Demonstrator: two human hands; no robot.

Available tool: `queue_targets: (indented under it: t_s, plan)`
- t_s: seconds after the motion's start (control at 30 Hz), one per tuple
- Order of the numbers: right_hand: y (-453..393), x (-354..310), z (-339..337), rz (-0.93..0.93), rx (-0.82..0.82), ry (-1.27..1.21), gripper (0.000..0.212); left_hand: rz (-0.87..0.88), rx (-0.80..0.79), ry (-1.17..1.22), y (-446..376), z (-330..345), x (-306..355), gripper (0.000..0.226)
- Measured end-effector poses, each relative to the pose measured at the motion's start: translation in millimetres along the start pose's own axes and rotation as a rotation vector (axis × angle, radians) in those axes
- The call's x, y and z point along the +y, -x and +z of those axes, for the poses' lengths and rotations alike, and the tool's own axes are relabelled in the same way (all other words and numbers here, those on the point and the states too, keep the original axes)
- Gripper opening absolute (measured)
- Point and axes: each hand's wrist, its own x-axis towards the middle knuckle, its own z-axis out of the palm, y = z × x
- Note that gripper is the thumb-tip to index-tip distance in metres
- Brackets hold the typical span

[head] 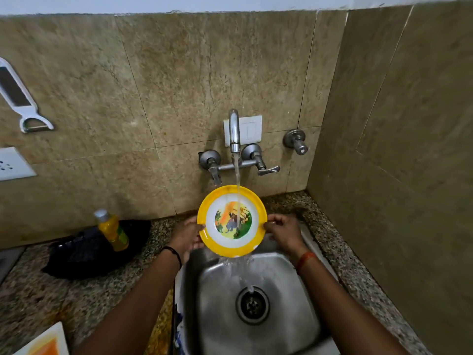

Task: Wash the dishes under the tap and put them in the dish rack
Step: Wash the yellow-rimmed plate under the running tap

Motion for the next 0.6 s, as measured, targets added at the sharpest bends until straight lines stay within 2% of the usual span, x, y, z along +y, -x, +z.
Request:
queue_targets:
  t_s: [0.07,0.2,0.33,0.5,0.6]
  plan:
    - [-4,-9,-1,-0.083,0.020,0.040,0.007,-0.088,-0.007,-0.008,0,4,-10,0.029]
    - [-8,-18,-7,-0.121,0.045,0.150,0.015,-0.178,-0.065,-0.063,2,13,-19,0.020]
    - [-9,-16,-13,-0.055,0.000,0.183,0.019,-0.130,-0.059,-0.044,-1,14,-6,0.017]
    - [-8,-6,-15,0.010,-0.003,0.182,0.012,-0.002,-0.022,-0.082,-7,11,5,0.032]
    - [-7,-2,-15,-0.034,0.046,0.141,0.012,-0.119,-0.086,-0.010,-8,9,0,0.024]
